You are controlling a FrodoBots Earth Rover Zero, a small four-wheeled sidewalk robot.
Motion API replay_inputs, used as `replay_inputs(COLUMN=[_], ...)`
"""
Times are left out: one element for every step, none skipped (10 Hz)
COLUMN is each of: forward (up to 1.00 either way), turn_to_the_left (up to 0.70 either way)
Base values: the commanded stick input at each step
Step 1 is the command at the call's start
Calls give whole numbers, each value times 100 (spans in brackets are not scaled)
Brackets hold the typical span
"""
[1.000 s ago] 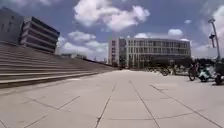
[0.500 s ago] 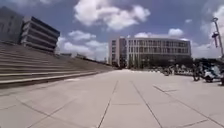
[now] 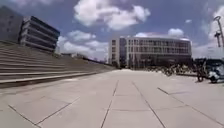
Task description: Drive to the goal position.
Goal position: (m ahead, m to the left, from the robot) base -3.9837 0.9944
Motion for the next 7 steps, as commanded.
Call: replay_inputs(forward=[0,0,0,0,0,0,0], turn_to_the_left=[-50,-50,-50,-50,-50,-50,-50])
